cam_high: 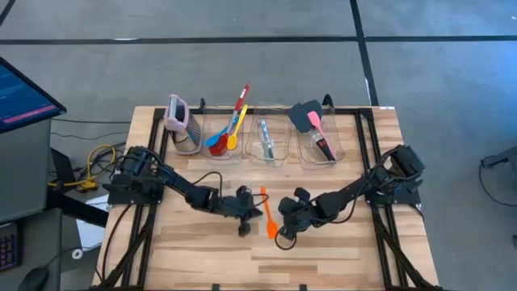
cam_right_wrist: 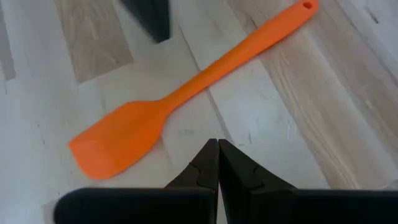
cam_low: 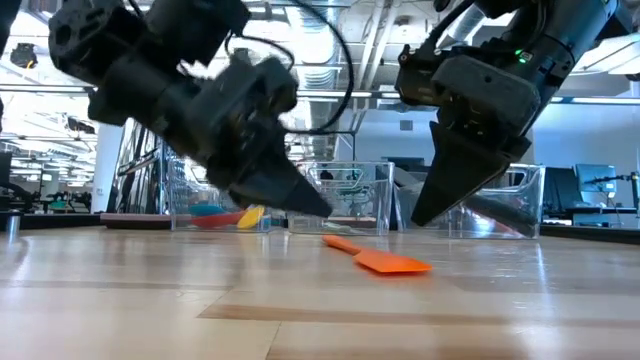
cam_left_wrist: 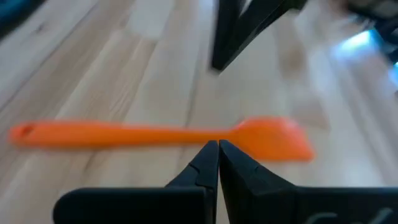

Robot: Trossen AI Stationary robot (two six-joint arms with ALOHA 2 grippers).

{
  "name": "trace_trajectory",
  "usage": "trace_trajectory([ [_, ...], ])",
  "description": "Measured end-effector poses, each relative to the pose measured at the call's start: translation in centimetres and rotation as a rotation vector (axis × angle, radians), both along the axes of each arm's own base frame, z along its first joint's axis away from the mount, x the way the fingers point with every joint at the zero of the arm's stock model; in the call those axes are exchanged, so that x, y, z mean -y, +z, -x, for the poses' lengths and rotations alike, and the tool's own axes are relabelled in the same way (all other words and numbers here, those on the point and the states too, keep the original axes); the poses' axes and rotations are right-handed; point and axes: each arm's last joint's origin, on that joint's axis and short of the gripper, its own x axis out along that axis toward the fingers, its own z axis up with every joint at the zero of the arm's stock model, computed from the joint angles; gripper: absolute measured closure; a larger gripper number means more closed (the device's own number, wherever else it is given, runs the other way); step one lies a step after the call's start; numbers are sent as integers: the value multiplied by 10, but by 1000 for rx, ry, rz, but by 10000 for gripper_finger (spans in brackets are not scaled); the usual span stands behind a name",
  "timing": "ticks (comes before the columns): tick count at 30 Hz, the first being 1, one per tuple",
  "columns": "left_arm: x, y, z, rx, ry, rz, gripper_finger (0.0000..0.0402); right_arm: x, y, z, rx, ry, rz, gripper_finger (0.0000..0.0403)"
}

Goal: Pick & Place Kitchen Items
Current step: Put the orange spatula into the right transparent bin

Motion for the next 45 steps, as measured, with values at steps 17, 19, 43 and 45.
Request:
trace_trajectory([
  [17, 26, 17, -10, 61, -29, 85, 400, 3, -3, 8, -69, -14, 88, 403],
  [19, 28, 15, -10, 59, -25, 88, 400, 4, -3, 8, -69, -19, 95, 403],
  [43, 53, -11, -39, -138, -58, 48, 400, 1, -3, 12, -71, -34, 136, 403],
  [45, 53, -11, -39, -140, -57, 47, 400, 1, -3, 12, -69, -30, 125, 403],
])
